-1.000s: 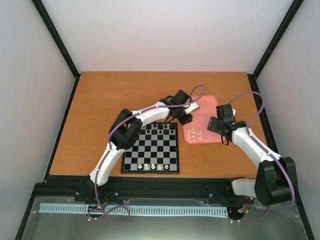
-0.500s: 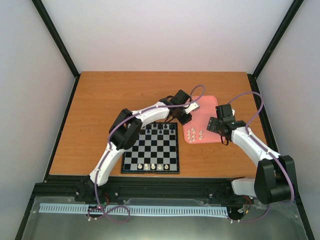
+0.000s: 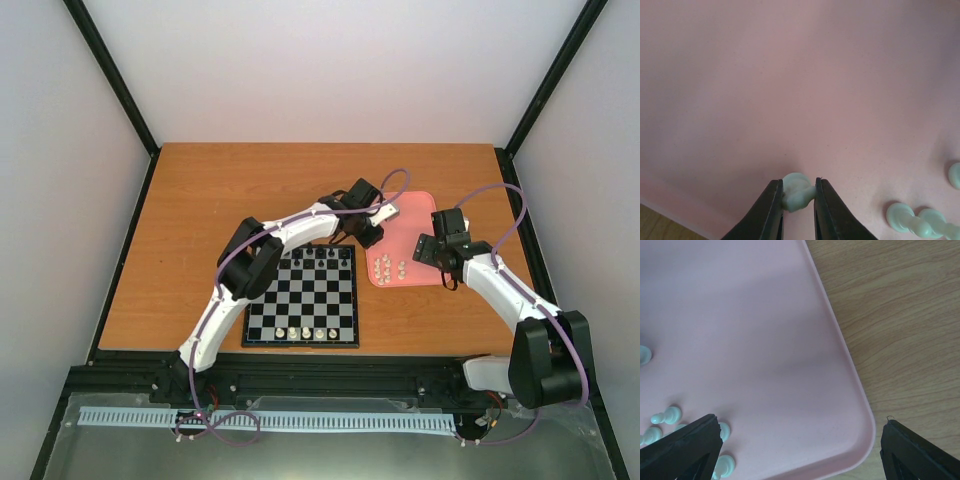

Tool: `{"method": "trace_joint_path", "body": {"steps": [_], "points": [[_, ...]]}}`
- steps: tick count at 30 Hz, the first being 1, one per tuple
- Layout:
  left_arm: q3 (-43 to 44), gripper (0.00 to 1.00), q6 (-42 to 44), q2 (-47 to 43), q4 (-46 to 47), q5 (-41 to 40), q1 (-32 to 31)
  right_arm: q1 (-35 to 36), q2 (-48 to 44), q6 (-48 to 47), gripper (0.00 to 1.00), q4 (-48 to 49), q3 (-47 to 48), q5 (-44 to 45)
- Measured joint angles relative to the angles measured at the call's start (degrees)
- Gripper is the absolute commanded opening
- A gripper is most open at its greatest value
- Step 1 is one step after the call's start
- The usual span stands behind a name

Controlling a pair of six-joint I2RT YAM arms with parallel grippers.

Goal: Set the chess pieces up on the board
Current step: Pick up the chess piece from the storage box, then place the chess piece on the chessboard.

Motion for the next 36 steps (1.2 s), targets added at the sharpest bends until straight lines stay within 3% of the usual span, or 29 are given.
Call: {"method": "trace_joint_path", "body": {"steps": [16, 24, 29, 36], "points": [[0.13, 0.01, -0.5, -5.81, -0.31, -1.31, 0.0, 0.0, -1.05, 0.02, 1.0, 0.17, 0.0, -0.52], [-1.05, 0.01, -3.1, -16.76, -4.39, -7.15, 0.0, 0.02, -2.54, 0.24, 1.0, 1.42, -0.04, -2.54], [-10.32, 0.01, -8.35, -30.08, -4.83, -12.68, 0.0, 1.07, -2.6, 0.7, 1.0, 2.14, -0.28, -3.98], [-32.06, 0.01, -18.21, -48.57, -4.98, -21.49, 0.0, 6.51, -1.6, 1.16, 1.0, 2.89, -0.46, -5.29]]}}
